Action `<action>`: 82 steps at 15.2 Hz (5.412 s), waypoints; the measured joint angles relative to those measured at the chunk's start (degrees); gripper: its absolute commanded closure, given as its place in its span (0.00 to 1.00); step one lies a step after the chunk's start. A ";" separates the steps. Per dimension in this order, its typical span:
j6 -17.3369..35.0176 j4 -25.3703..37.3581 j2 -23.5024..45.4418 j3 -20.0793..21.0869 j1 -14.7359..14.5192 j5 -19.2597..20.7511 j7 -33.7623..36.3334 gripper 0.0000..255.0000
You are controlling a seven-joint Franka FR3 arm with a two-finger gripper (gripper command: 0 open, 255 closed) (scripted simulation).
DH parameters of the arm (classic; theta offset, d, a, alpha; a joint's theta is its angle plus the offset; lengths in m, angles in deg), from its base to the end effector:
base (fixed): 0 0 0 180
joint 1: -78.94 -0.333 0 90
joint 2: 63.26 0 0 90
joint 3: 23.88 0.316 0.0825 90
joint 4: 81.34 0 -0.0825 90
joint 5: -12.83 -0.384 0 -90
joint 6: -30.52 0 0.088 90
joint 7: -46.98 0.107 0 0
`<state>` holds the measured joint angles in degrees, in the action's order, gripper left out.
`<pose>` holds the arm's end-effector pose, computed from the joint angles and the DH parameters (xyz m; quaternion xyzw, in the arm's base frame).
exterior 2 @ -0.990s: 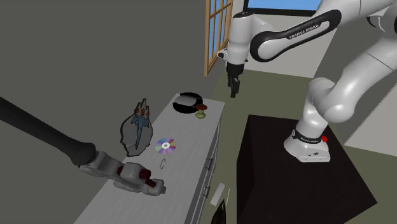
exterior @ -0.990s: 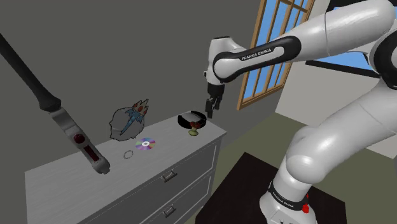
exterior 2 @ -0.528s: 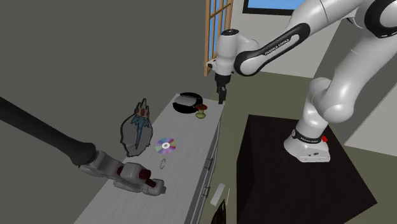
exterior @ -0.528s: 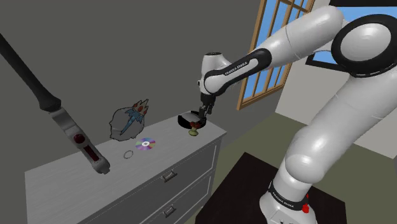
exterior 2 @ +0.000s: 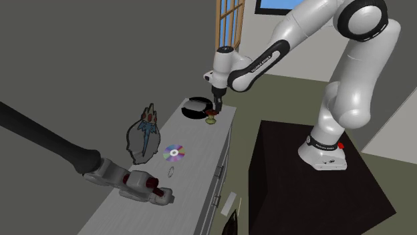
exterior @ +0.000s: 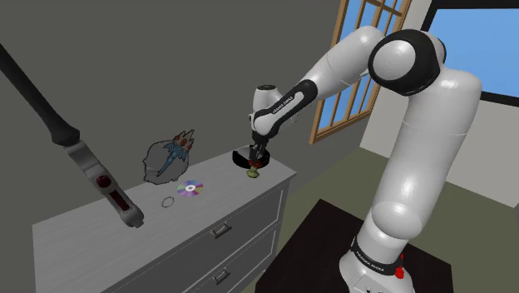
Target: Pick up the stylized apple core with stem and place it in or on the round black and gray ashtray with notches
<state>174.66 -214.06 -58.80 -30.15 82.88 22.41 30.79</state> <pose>0.5205 -0.0922 0.3206 0.9897 0.1168 0.0458 0.0695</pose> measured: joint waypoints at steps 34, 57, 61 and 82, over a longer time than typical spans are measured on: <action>1.78 3.14 4.11 -0.31 0.66 -0.36 -1.29 1.00; -14.85 23.93 7.66 -2.17 3.79 -4.84 -10.60 1.00; -18.67 34.67 14.35 -2.82 6.36 -7.00 -14.82 1.00; -9.55 34.89 23.72 -2.52 7.78 -8.47 -15.98 1.00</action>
<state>165.11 -179.17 -35.08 -32.67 90.66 13.94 14.80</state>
